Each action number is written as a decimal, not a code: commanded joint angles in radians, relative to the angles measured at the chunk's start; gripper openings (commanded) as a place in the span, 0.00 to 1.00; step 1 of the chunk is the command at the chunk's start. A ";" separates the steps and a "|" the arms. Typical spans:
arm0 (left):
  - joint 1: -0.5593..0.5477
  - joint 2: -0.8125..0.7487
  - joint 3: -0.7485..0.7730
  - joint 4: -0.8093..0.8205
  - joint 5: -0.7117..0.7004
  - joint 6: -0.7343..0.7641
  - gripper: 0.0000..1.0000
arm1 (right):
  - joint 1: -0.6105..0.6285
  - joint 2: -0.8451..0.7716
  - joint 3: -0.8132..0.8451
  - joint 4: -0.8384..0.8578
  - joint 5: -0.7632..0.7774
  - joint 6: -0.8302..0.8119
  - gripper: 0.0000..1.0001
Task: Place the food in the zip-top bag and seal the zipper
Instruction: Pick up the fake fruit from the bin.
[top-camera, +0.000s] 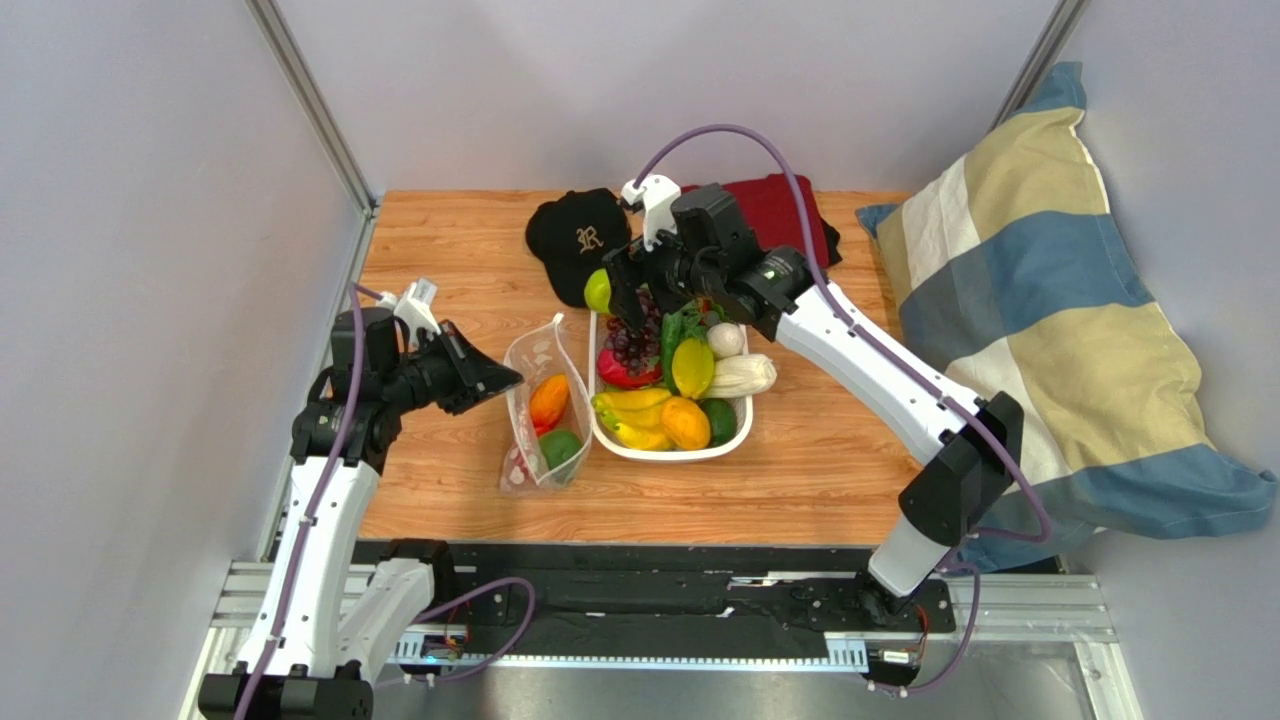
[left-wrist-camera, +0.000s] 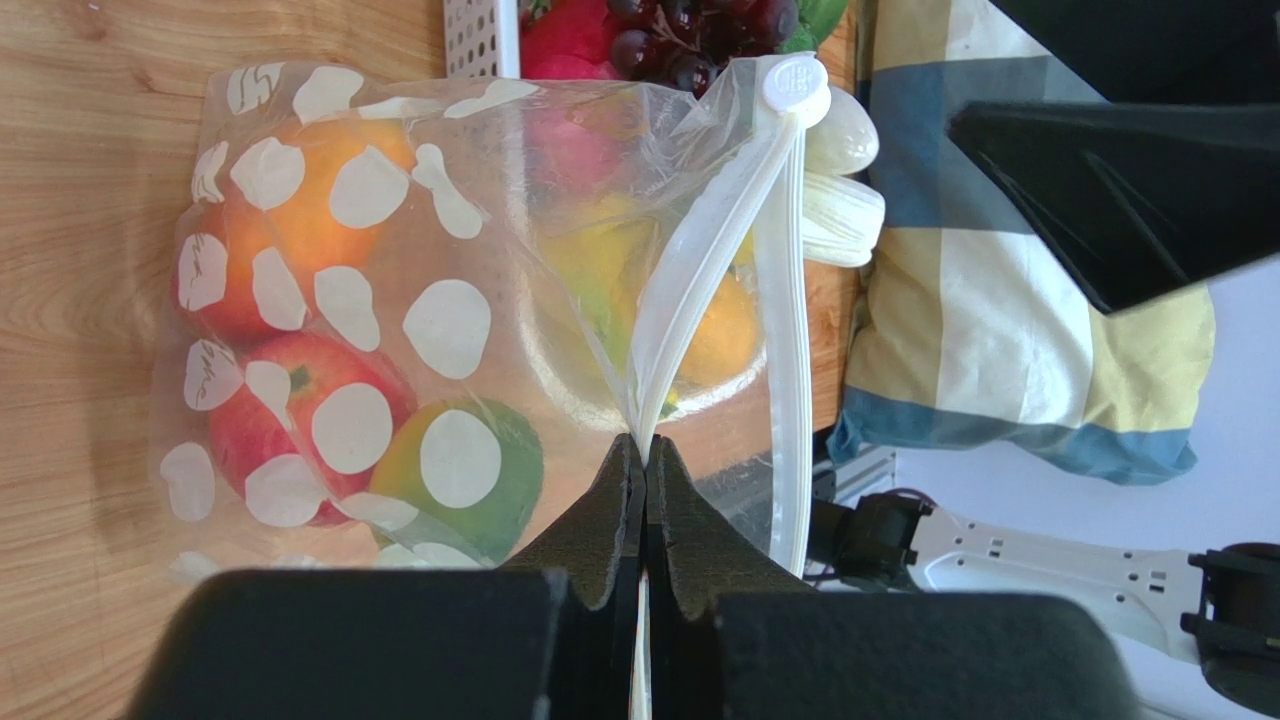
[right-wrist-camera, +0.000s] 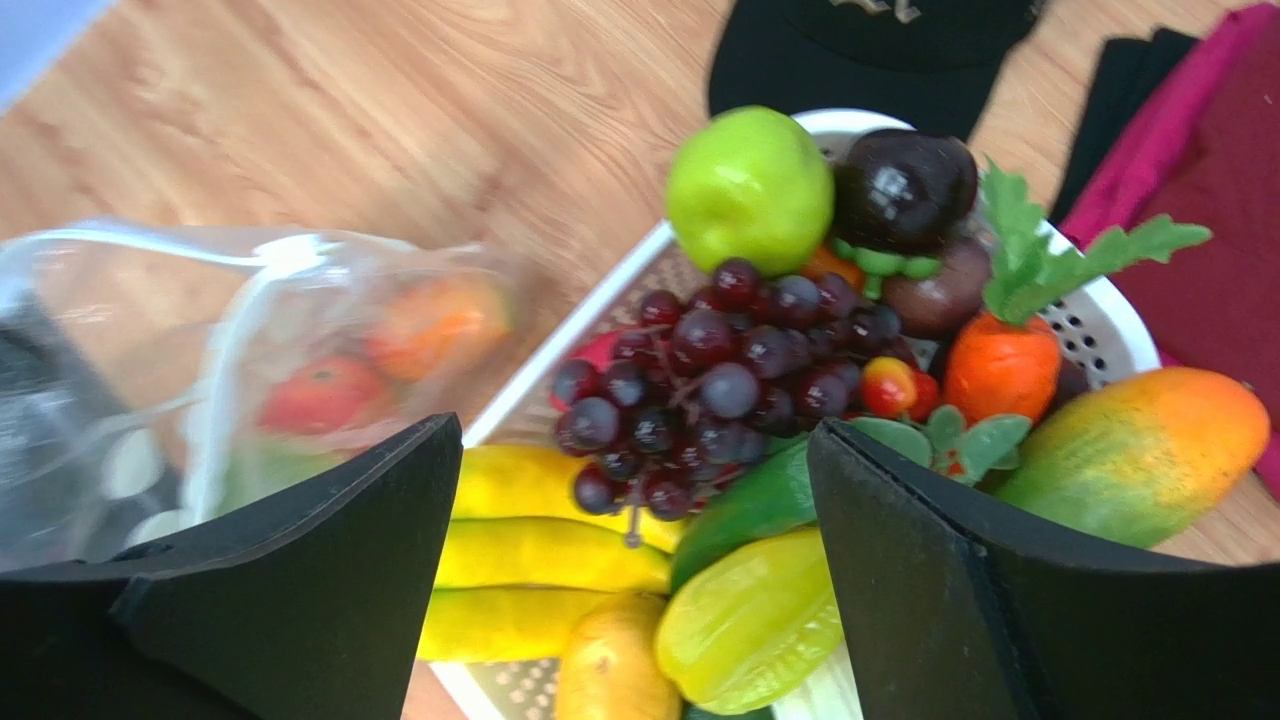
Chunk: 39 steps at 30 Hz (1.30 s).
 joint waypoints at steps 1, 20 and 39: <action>0.012 -0.003 0.030 0.002 0.015 -0.004 0.00 | -0.019 0.063 -0.004 0.026 0.113 -0.052 0.88; 0.023 -0.009 0.010 0.005 0.032 0.007 0.00 | -0.035 0.225 -0.007 0.043 0.049 -0.061 0.53; 0.023 -0.006 0.011 0.008 0.035 0.012 0.00 | -0.050 0.045 -0.032 -0.005 0.046 -0.038 0.00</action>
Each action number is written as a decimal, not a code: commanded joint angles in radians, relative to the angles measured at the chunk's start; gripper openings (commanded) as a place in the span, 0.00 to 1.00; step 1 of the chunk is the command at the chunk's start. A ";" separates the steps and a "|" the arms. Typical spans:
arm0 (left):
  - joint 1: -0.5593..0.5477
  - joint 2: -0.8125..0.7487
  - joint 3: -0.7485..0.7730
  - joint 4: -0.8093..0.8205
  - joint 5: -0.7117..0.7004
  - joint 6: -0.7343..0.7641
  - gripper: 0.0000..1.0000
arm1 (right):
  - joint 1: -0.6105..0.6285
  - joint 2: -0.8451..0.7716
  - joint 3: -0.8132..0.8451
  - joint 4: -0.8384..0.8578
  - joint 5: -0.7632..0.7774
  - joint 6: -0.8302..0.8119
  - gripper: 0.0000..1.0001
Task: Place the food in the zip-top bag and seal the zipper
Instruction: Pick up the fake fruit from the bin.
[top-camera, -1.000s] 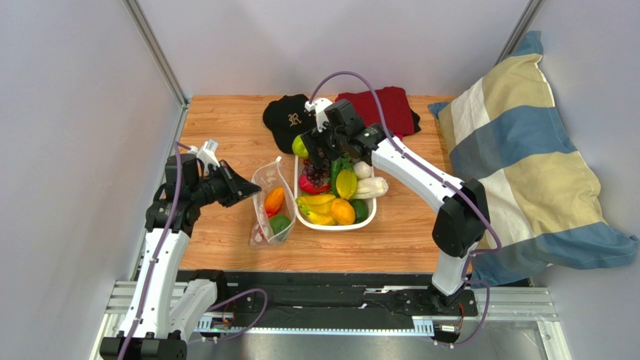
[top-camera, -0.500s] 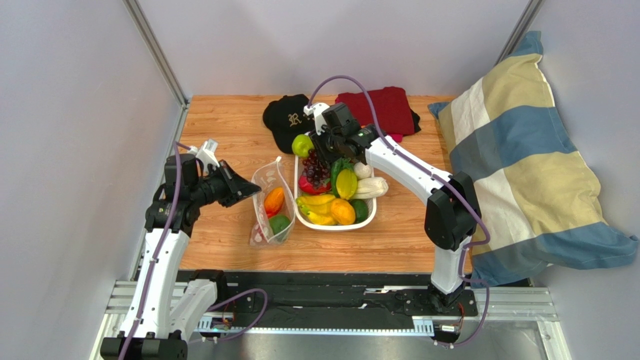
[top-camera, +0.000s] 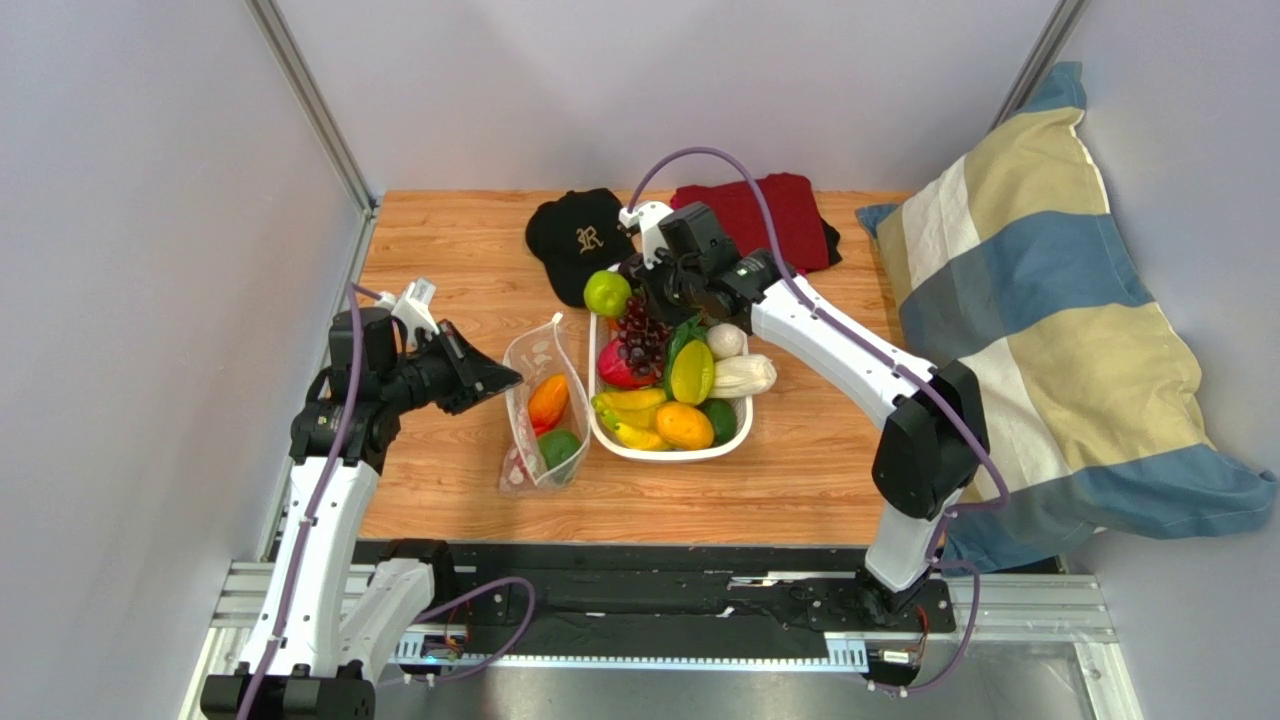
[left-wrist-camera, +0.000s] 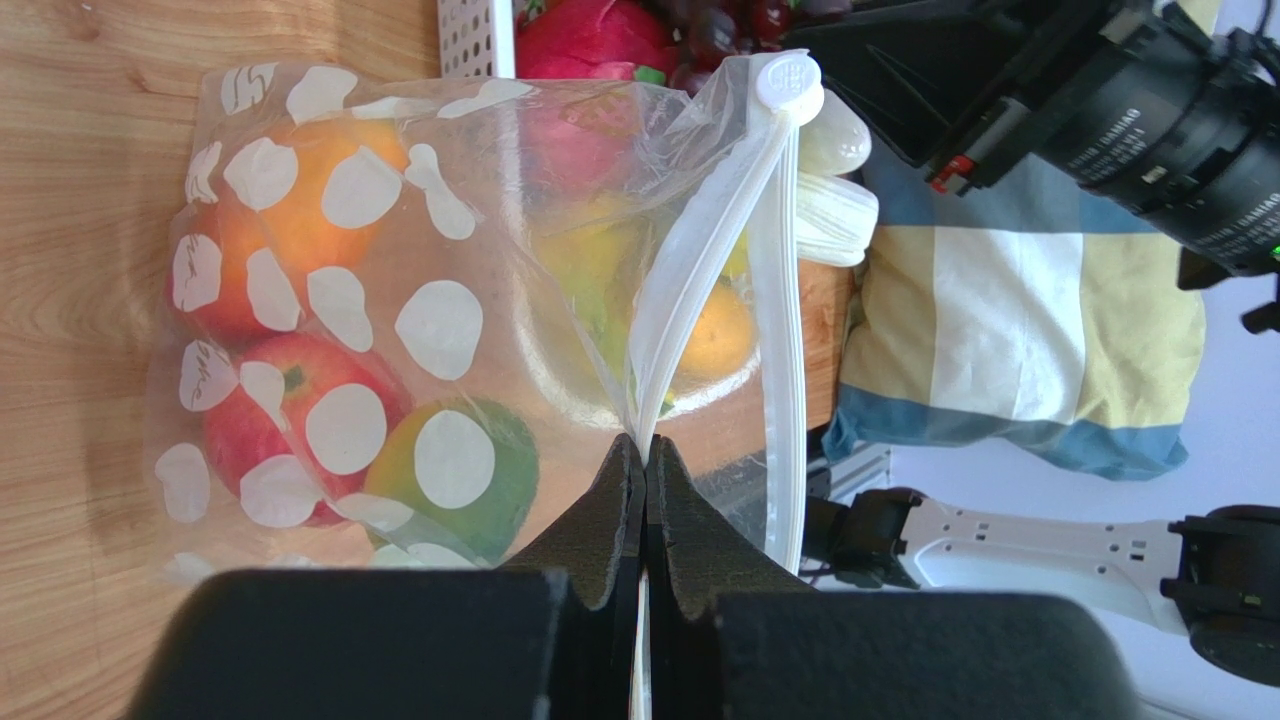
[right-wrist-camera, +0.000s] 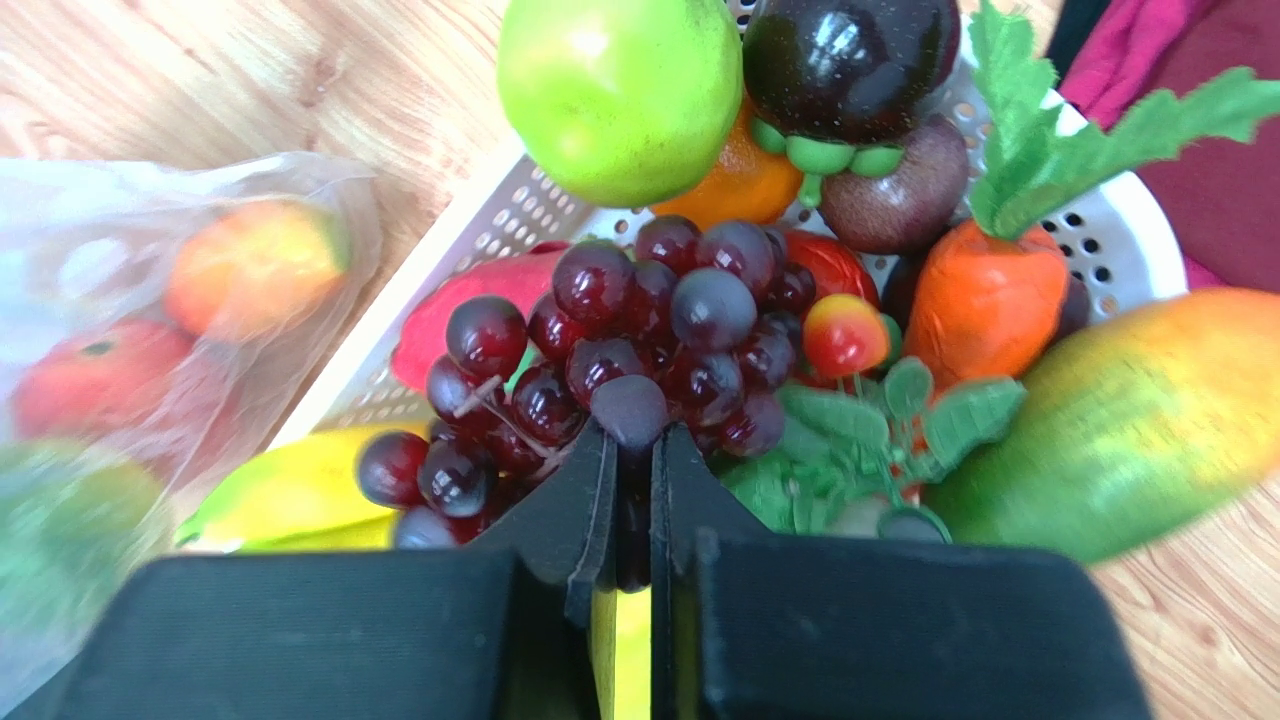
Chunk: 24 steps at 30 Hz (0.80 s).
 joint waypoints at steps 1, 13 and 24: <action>0.010 -0.004 0.010 0.010 0.017 0.009 0.00 | -0.005 -0.100 0.028 -0.009 -0.022 0.022 0.00; 0.010 0.003 0.010 0.016 0.026 0.007 0.00 | 0.019 -0.235 0.185 -0.077 -0.195 0.126 0.00; 0.010 0.018 0.005 0.033 0.052 -0.025 0.00 | 0.259 -0.263 0.180 0.089 -0.305 0.281 0.00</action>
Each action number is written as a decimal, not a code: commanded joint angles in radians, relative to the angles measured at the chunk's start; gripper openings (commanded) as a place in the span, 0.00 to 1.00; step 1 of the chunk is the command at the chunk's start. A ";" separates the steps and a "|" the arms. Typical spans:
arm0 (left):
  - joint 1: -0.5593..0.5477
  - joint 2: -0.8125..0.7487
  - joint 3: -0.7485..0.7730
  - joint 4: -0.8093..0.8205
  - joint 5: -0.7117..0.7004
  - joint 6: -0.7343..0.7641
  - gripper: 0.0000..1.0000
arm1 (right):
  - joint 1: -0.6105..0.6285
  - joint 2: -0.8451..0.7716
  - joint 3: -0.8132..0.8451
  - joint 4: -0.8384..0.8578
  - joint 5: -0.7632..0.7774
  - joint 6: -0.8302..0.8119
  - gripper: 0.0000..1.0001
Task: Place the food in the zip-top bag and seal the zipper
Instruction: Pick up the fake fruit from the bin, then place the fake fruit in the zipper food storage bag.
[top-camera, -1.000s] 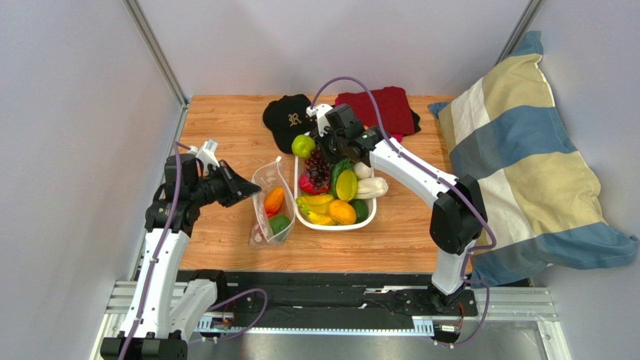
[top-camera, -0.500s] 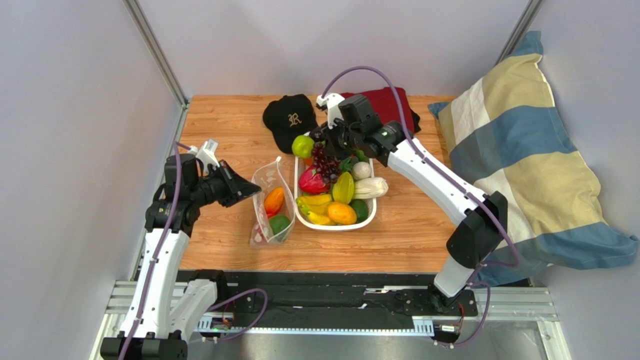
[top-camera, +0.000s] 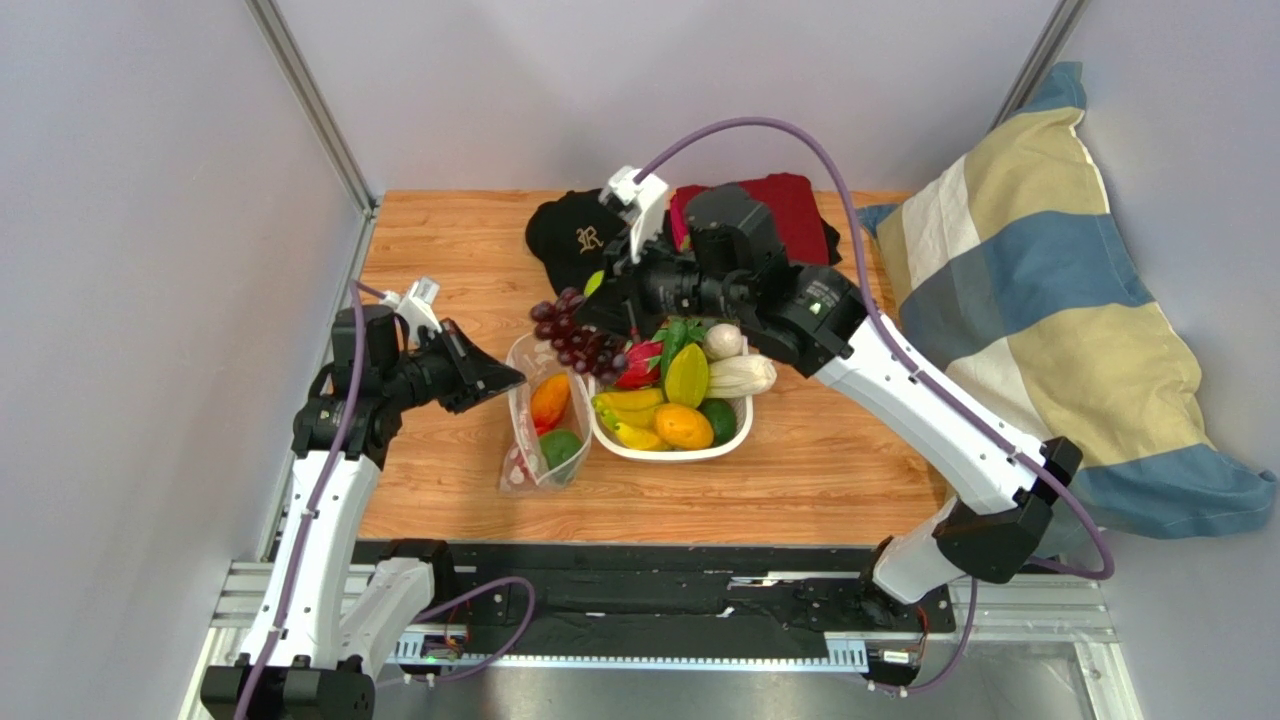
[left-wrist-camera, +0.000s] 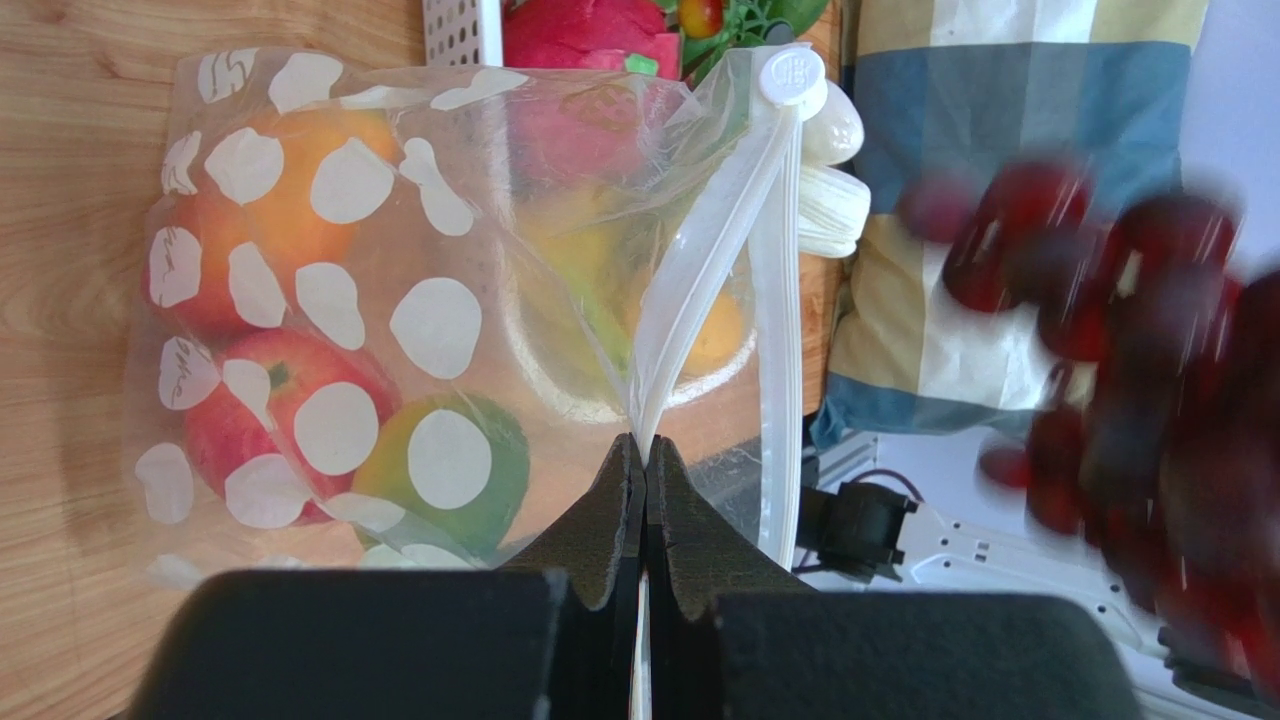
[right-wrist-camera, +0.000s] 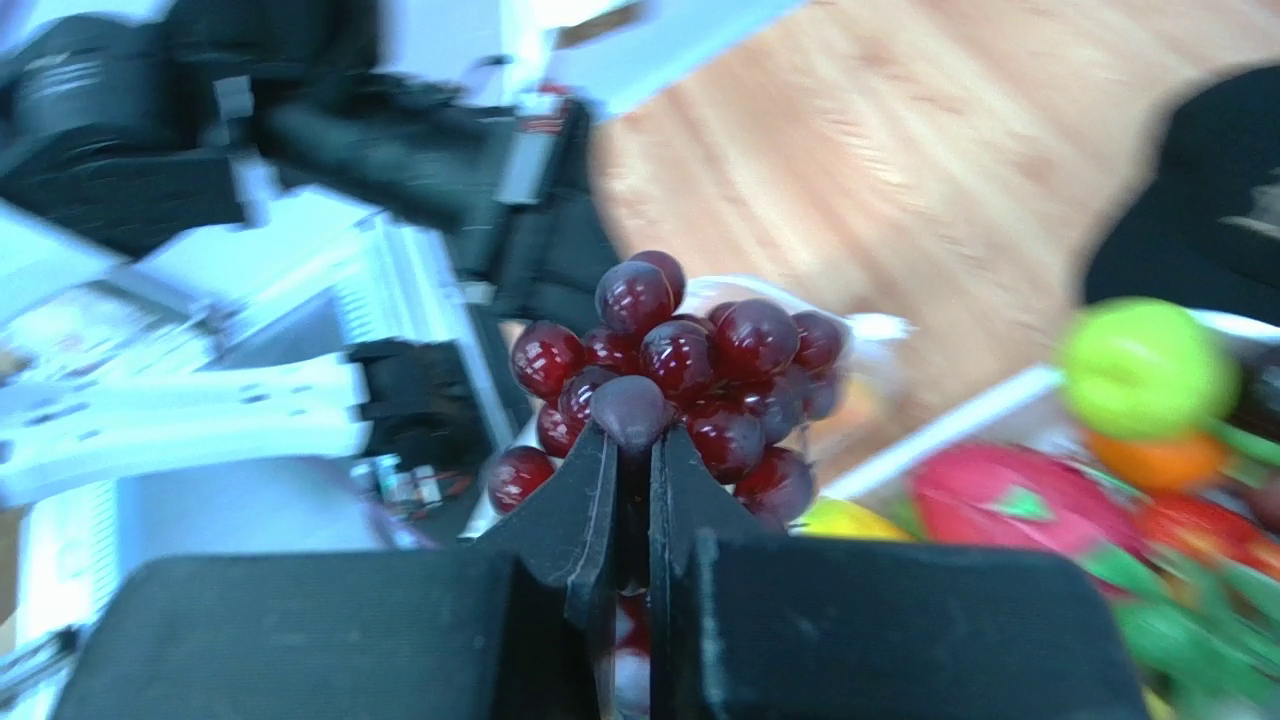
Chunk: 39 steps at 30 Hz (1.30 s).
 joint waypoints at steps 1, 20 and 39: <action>0.010 -0.004 0.005 0.028 0.032 -0.024 0.00 | 0.080 0.024 0.010 0.118 -0.045 0.098 0.00; 0.010 -0.027 -0.008 0.048 0.056 -0.046 0.00 | 0.100 0.066 -0.145 0.141 0.194 0.364 0.00; 0.010 -0.031 -0.007 0.056 0.075 -0.073 0.00 | 0.172 0.170 -0.047 -0.036 0.363 0.806 0.00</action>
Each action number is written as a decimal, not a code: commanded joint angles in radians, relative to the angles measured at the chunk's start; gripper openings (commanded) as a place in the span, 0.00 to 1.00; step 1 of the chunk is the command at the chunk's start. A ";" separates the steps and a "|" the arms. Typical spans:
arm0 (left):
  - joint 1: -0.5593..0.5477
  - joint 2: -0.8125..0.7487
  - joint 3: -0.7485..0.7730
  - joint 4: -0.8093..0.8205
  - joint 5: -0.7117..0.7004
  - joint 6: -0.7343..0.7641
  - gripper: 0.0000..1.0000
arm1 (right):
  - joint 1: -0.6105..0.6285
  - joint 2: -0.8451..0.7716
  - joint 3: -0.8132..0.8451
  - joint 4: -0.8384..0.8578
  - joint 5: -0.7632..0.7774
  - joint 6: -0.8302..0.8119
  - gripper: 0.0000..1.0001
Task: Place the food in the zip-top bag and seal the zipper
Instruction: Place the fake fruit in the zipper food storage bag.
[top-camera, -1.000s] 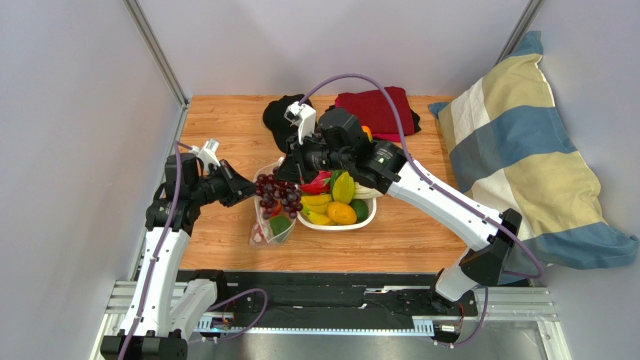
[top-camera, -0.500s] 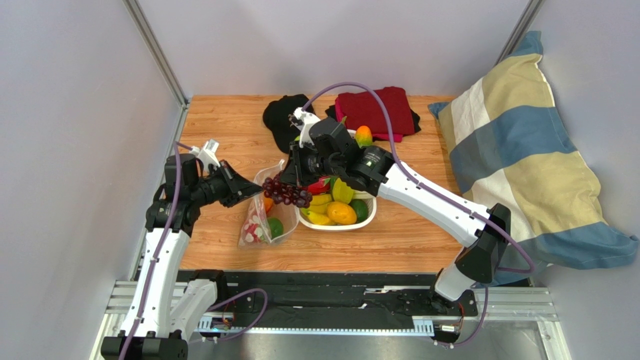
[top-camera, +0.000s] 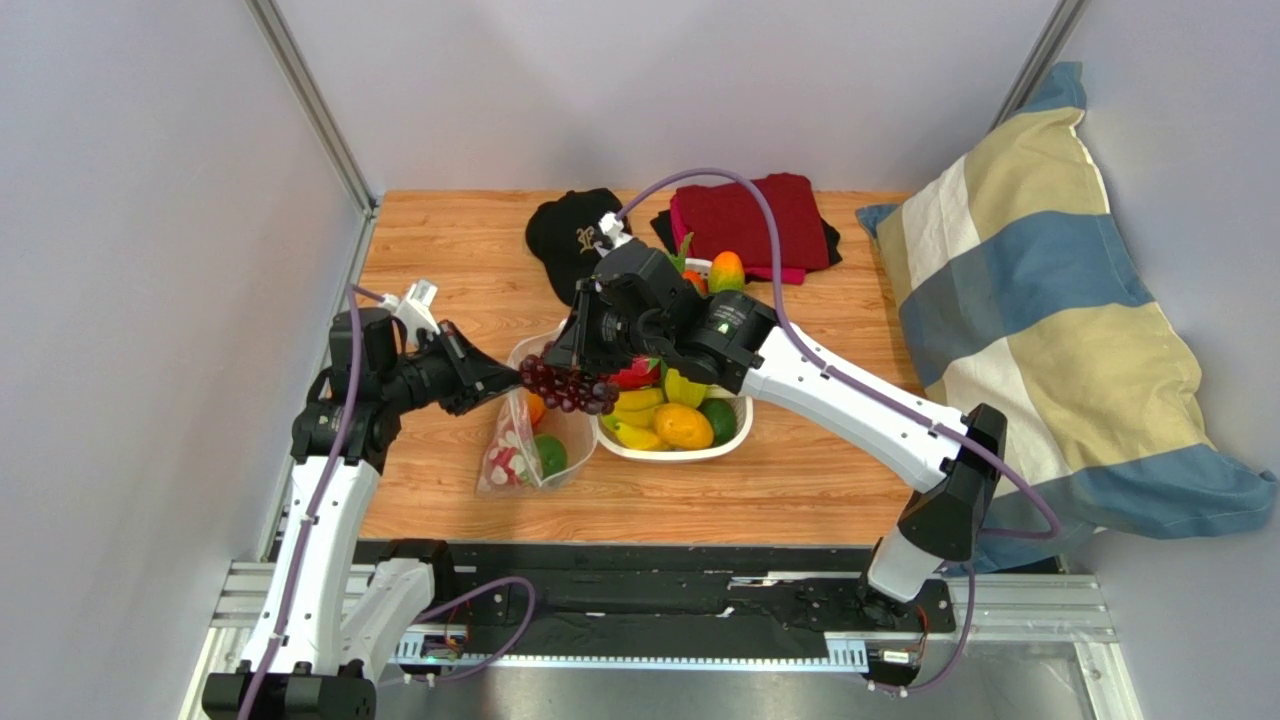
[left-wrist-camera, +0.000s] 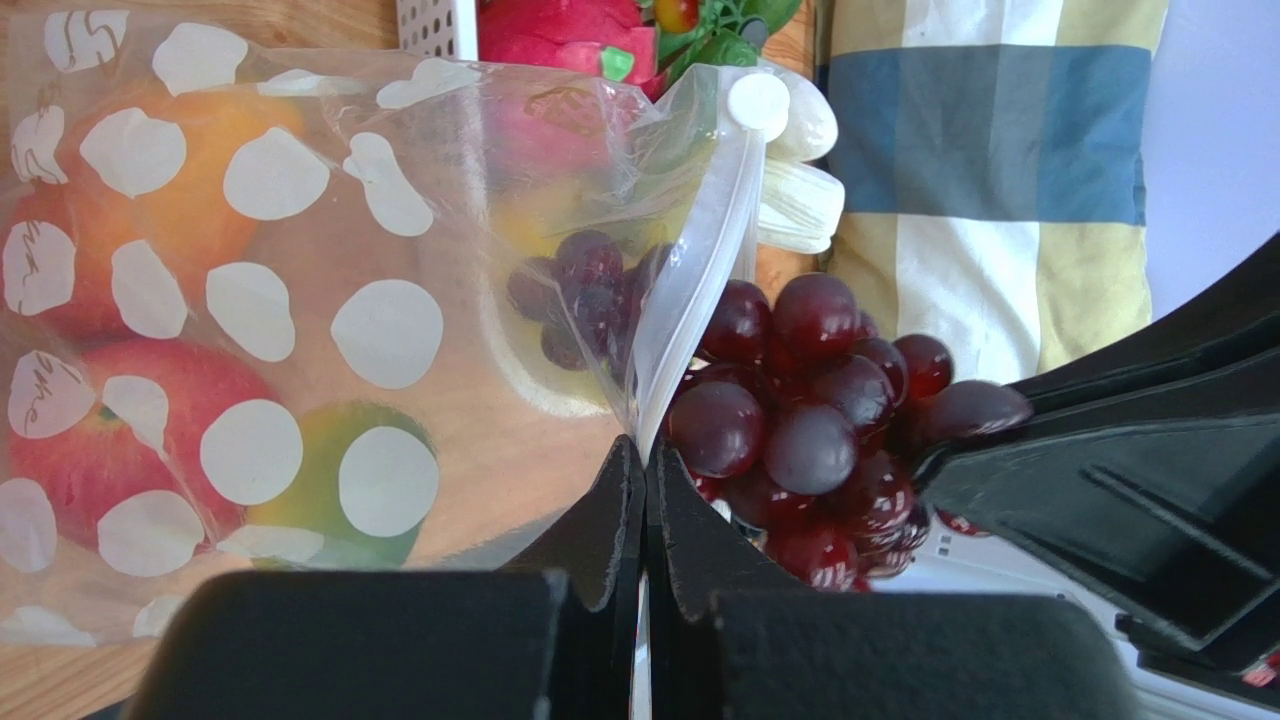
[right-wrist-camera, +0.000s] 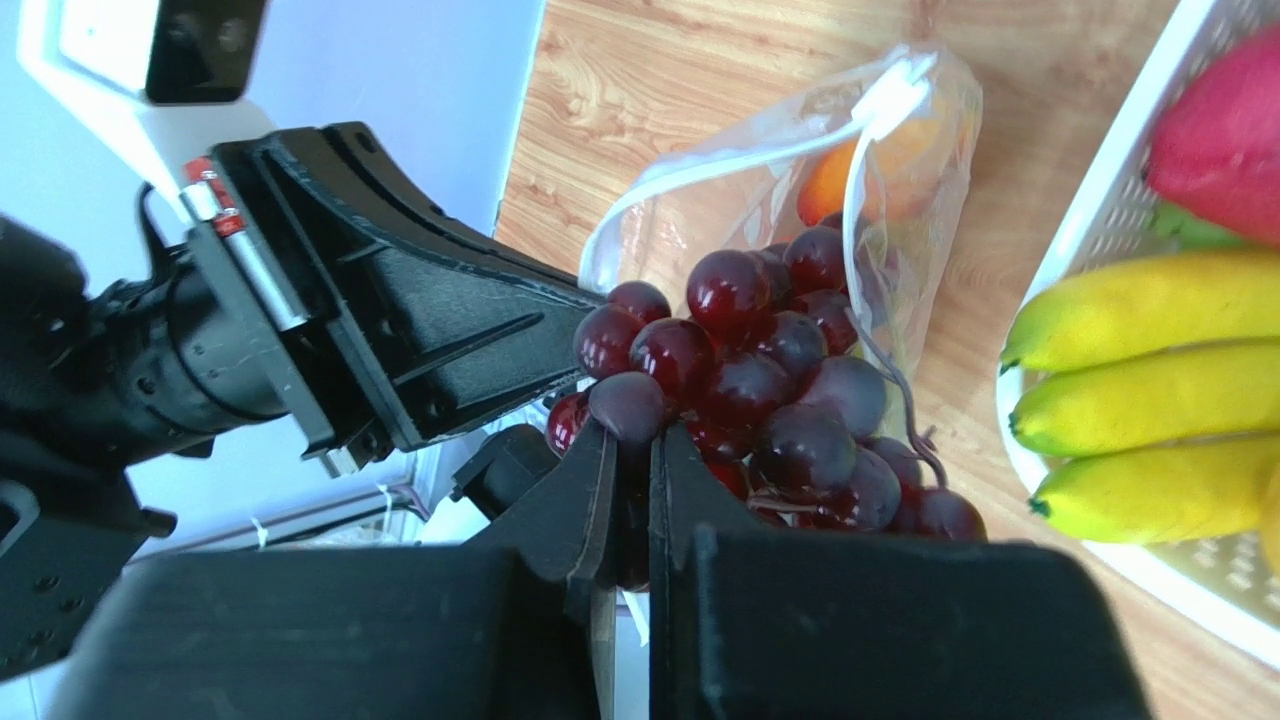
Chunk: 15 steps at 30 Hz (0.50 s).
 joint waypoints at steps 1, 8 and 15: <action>0.005 -0.014 0.002 0.044 0.046 -0.041 0.00 | 0.021 0.036 0.015 -0.010 0.078 0.120 0.00; 0.005 -0.016 -0.001 0.052 0.062 -0.044 0.00 | 0.029 0.087 -0.010 -0.019 0.121 0.094 0.00; 0.005 -0.011 -0.009 0.063 0.088 -0.056 0.00 | 0.021 0.116 -0.008 0.053 0.043 0.024 0.23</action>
